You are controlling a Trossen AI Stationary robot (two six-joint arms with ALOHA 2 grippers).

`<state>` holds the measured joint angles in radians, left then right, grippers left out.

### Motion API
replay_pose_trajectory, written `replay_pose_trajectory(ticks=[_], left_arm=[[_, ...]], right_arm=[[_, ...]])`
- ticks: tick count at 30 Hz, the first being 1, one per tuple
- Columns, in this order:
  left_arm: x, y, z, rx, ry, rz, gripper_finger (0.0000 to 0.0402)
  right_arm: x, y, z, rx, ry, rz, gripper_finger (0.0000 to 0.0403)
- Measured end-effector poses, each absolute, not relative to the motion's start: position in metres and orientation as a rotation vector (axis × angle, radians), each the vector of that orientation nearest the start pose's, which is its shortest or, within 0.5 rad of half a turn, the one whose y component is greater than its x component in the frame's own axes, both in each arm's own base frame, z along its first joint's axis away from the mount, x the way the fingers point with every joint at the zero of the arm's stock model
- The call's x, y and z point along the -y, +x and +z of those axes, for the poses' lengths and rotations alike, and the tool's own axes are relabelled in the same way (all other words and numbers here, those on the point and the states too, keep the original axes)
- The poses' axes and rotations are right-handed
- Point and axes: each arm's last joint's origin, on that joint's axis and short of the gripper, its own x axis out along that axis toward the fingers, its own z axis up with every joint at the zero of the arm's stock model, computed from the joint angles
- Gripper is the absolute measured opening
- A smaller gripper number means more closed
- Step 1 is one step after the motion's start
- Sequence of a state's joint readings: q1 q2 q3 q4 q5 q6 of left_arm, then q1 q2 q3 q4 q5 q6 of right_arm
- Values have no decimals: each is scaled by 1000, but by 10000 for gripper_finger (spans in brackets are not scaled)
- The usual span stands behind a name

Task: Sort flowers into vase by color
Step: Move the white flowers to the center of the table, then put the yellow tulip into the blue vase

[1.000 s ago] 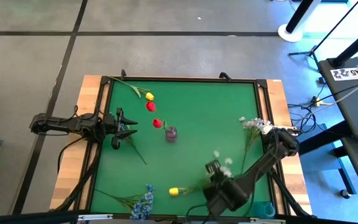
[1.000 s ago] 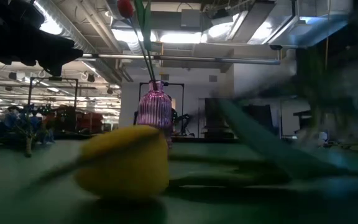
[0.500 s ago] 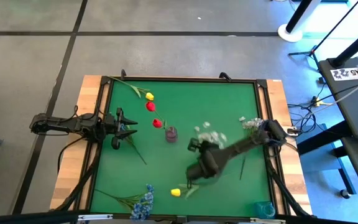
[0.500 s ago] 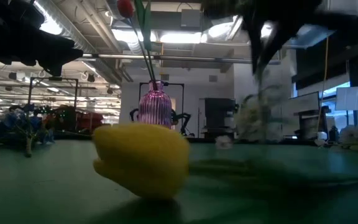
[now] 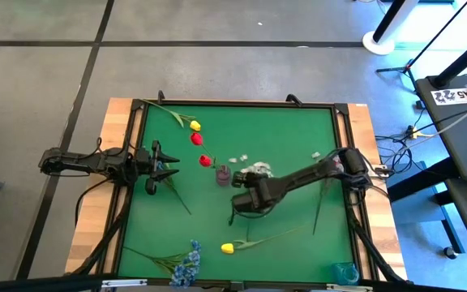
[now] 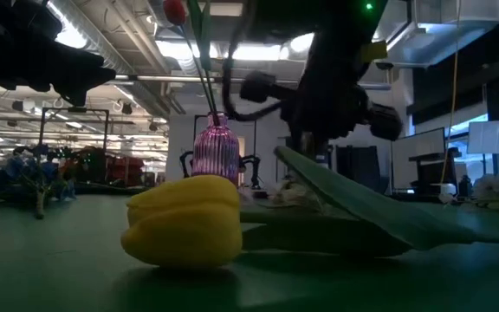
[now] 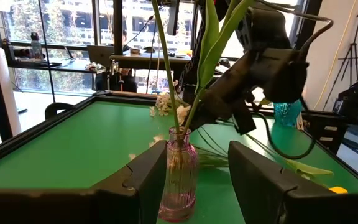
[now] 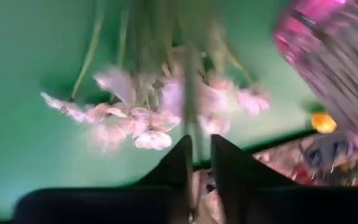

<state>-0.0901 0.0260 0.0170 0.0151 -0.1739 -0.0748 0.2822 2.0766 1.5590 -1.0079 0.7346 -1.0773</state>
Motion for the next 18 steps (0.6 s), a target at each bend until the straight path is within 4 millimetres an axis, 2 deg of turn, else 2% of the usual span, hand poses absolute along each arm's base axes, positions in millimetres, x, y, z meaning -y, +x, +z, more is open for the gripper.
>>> replay_pose_trajectory(ticks=[4,7,11,13,18], left_arm=[[4,98,169,9,-76,83,167],[4,98,169,9,-76,83,167],[4,98,169,9,-76,83,167],[4,98,169,9,-76,84,167],[4,98,169,9,-76,84,167]], right_arm=[[-100,389,193,-1441,-1471,90,134],[-114,387,211,-1397,-1342,-25,175],[-135,383,235,-1288,-1017,-208,213],[-143,381,244,-1245,-789,-291,227],[-151,383,250,-1104,0,-577,243]])
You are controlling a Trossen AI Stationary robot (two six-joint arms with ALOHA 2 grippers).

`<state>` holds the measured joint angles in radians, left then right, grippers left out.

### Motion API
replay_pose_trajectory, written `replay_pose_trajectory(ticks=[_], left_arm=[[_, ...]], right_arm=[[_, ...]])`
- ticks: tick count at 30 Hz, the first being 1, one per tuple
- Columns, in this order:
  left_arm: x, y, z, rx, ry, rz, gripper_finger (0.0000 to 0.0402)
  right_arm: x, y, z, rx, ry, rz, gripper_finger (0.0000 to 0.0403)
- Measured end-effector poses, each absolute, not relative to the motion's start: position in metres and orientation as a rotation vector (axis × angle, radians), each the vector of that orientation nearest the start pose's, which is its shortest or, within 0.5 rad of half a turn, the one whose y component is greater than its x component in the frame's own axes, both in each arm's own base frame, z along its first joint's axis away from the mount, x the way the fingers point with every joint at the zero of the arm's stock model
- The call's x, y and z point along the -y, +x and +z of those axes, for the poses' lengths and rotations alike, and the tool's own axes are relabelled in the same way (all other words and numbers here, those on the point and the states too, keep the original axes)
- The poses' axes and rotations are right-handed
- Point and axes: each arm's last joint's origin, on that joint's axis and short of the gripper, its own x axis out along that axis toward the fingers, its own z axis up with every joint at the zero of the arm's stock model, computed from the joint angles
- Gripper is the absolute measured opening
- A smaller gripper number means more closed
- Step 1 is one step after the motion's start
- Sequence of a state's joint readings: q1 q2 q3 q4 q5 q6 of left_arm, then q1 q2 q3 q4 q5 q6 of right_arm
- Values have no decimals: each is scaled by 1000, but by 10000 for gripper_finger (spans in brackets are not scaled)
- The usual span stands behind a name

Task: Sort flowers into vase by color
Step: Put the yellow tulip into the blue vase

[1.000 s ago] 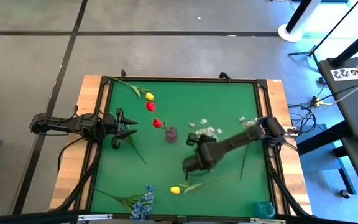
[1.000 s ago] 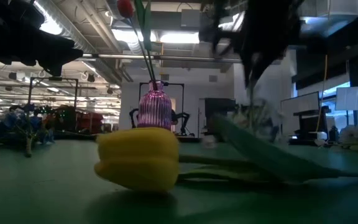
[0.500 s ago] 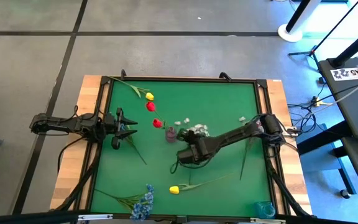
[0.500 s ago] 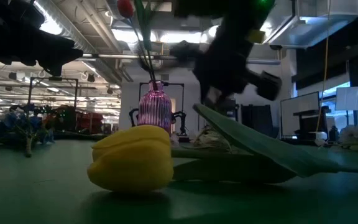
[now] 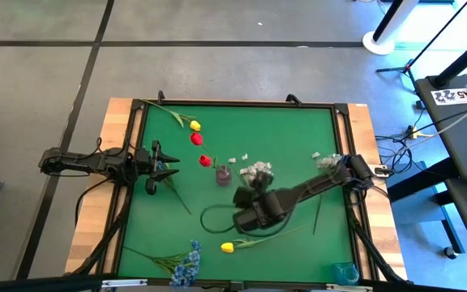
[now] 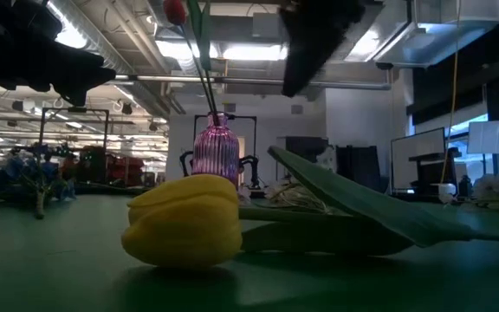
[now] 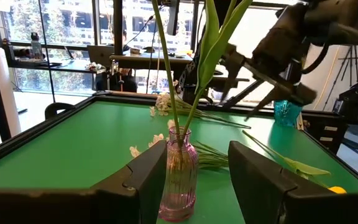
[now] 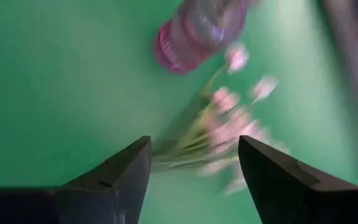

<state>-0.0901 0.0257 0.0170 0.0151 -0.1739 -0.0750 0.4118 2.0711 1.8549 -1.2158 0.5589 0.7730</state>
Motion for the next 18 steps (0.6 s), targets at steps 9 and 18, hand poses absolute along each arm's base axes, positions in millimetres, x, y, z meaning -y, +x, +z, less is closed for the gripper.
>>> replay_pose_trajectory(ticks=[9,18], left_arm=[[4,98,169,9,-76,84,167],[4,98,169,9,-76,83,167]], right_arm=[[-159,393,215,-1158,324,-695,229],[-169,401,198,-1191,399,-657,210]])
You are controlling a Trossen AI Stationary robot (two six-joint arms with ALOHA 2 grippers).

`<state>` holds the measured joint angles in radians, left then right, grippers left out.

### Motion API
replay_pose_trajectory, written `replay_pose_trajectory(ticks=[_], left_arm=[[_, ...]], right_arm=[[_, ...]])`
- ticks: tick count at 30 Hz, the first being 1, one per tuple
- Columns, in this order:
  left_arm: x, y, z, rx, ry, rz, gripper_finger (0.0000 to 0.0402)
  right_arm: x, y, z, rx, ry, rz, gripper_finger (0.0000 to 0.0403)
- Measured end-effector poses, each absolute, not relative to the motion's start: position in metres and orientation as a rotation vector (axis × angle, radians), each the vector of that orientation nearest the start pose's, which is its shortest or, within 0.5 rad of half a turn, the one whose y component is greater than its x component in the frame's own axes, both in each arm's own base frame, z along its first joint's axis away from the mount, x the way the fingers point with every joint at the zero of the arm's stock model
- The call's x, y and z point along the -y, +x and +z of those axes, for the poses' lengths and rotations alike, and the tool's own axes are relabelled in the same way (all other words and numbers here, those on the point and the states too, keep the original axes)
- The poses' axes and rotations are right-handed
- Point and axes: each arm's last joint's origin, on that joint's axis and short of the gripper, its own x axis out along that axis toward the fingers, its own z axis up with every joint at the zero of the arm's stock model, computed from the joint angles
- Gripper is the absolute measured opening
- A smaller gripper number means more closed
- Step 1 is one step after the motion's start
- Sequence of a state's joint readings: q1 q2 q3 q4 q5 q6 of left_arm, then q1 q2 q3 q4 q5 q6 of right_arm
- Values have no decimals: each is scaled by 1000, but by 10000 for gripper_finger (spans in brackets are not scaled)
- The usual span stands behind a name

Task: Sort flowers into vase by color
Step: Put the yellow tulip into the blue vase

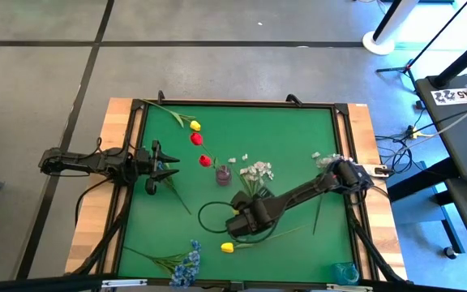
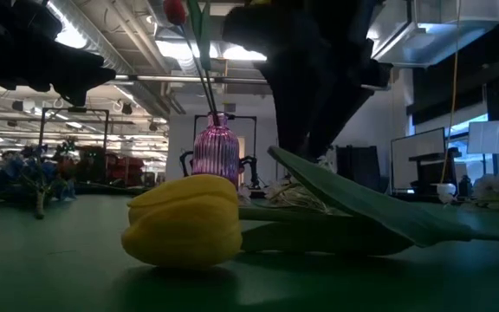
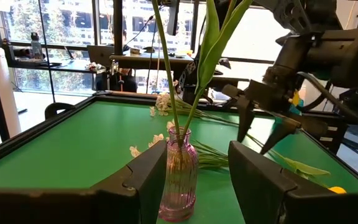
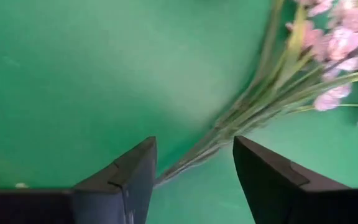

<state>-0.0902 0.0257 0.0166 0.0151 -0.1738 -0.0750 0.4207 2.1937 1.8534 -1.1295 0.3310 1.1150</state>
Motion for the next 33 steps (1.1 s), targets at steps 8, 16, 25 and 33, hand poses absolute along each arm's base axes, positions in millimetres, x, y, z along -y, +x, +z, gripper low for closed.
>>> replay_pose_trajectory(ticks=[8,16,25,33], left_arm=[[4,98,169,9,-75,83,167],[4,98,169,9,-75,84,167],[4,98,169,9,-75,84,167],[4,98,169,9,-76,83,167]], right_arm=[[-216,384,200,-1319,40,-145,209],[-273,361,167,-1316,-280,98,208],[-262,381,159,-1255,-110,-6,205],[-246,393,149,-1355,9,31,113]])
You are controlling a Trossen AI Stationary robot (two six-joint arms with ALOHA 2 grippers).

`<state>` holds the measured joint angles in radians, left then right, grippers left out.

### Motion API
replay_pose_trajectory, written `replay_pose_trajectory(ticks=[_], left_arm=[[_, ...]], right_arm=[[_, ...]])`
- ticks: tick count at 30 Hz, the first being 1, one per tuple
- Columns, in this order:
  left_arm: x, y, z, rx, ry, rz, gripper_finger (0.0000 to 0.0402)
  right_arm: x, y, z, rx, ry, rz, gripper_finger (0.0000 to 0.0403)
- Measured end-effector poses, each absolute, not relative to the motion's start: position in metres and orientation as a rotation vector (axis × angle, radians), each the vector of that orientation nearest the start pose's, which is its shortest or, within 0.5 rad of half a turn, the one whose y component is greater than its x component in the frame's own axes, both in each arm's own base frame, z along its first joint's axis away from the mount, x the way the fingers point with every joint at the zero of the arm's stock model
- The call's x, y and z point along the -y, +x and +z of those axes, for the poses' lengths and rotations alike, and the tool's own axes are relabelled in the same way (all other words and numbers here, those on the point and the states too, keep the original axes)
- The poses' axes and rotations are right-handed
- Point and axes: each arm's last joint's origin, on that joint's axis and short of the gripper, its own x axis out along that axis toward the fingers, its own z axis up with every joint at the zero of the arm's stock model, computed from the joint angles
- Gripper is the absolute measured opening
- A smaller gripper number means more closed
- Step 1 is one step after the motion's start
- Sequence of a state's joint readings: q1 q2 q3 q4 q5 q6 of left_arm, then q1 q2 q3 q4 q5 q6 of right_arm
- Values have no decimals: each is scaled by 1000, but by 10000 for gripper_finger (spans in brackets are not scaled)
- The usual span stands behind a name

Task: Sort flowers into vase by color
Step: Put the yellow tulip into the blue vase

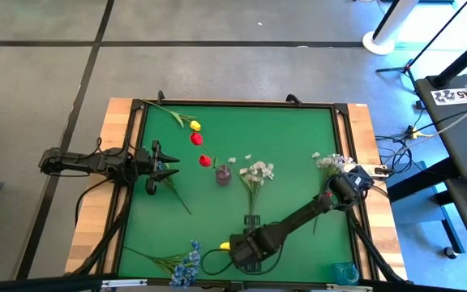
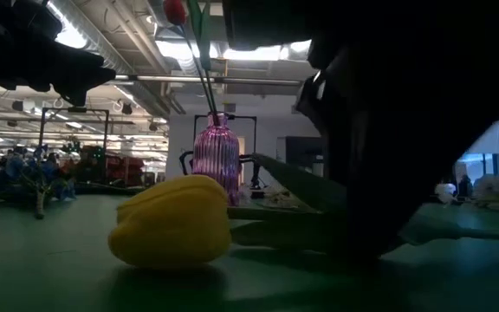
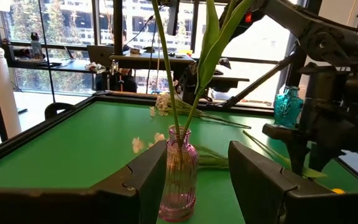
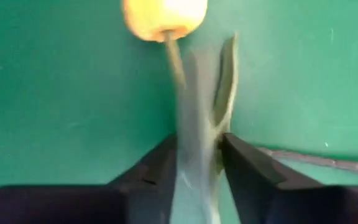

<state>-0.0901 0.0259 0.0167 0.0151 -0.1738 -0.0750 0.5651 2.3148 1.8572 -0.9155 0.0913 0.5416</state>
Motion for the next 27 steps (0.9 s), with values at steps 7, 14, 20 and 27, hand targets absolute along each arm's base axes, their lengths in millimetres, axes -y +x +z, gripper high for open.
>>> replay_pose_trajectory(ticks=[7,14,20,27], left_arm=[[4,98,169,9,-76,83,167],[4,98,169,9,-75,83,167],[4,98,169,9,-76,83,167],[4,98,169,9,-76,83,167]], right_arm=[[-242,391,165,-1337,-10,79,10],[-235,382,227,-1146,-72,72,20],[-228,381,246,-1094,-136,128,10],[-194,392,221,-1023,20,373,7]])
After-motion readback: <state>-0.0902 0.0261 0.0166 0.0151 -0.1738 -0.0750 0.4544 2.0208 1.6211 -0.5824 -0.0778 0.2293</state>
